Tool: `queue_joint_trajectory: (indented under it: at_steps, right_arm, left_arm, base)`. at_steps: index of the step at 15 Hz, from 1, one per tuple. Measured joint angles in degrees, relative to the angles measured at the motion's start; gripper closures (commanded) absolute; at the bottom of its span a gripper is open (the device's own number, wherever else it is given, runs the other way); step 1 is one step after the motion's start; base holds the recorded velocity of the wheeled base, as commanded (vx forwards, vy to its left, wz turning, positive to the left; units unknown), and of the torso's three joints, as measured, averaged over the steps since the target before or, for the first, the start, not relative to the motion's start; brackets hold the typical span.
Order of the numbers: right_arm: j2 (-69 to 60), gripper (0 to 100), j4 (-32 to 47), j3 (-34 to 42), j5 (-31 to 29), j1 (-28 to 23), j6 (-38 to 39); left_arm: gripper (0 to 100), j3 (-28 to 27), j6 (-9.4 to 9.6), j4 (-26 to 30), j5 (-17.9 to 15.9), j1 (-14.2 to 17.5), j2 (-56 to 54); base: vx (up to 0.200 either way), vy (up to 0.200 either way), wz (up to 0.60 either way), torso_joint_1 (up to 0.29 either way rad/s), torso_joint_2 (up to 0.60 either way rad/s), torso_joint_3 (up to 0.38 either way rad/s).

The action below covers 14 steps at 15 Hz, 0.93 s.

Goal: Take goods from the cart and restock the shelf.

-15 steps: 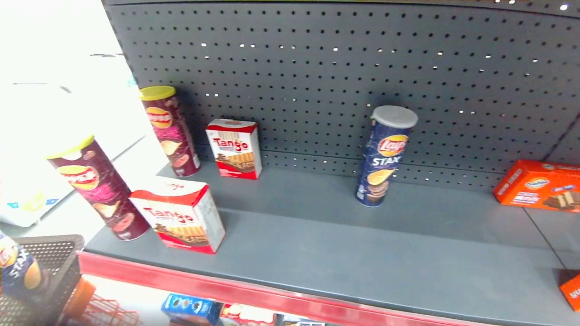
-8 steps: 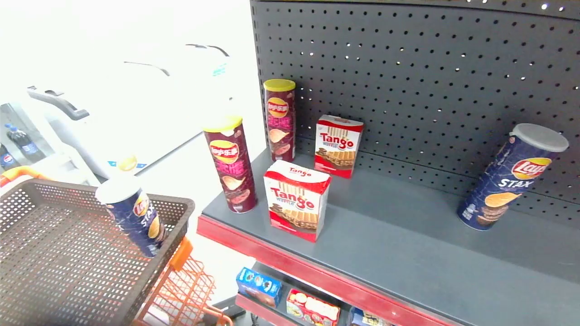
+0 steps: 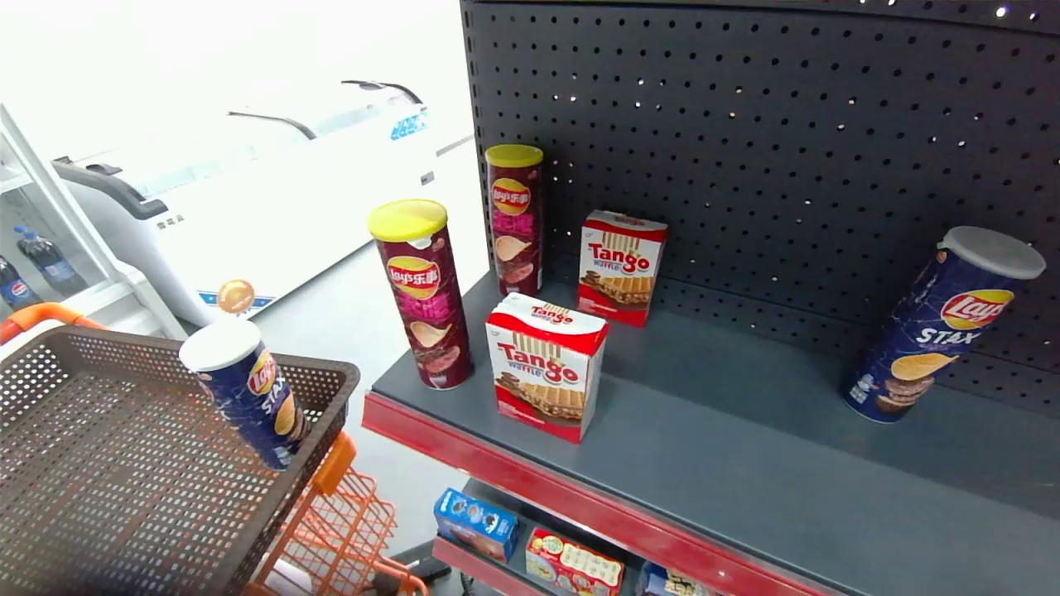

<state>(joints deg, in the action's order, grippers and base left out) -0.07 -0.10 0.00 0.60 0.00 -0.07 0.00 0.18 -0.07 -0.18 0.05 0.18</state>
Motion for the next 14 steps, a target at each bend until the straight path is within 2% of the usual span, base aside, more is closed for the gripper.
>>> queue_joint_trajectory:
  at_steps: [1,3,7,9,12,14]
  right_arm:
    - [0.0,0,0.0,0.0,0.0,0.0,0.0]
    - [0.0,0,0.0,0.0,0.0,0.0,0.0]
    - [0.0,0,0.0,0.0,0.0,0.0,0.0]
    - [0.0,0,0.0,0.0,0.0,0.0,0.0]
    - [0.0,0,0.0,0.0,0.0,0.0,0.0]
    - [0.0,0,0.0,0.0,0.0,0.0,0.0]
  left_arm:
    - [0,-0.7,0.26,0.3,0.3,0.1,0.1]
    - [0,-4.2,2.33,1.0,0.6,0.2,2.2]
    - [0,-12.8,4.44,1.8,1.5,0.2,16.9]
    - [0,-16.4,4.71,-0.3,2.3,0.6,25.5]
    - [0,-18.7,4.52,-4.3,2.3,2.2,37.9]
    - [0,-19.1,3.73,-10.3,2.3,3.1,45.9]
  base:
    - [0.000,0.000,0.00,0.000,0.00,0.000]
    - [0.000,0.000,0.00,0.000,0.00,0.000]
    - [0.000,0.000,0.00,0.000,0.00,0.000]
    - [0.000,0.000,0.00,0.000,0.00,0.000]
    - [0.000,0.000,0.00,0.000,0.00,0.000]
    - [0.000,0.000,0.00,0.000,0.00,0.000]
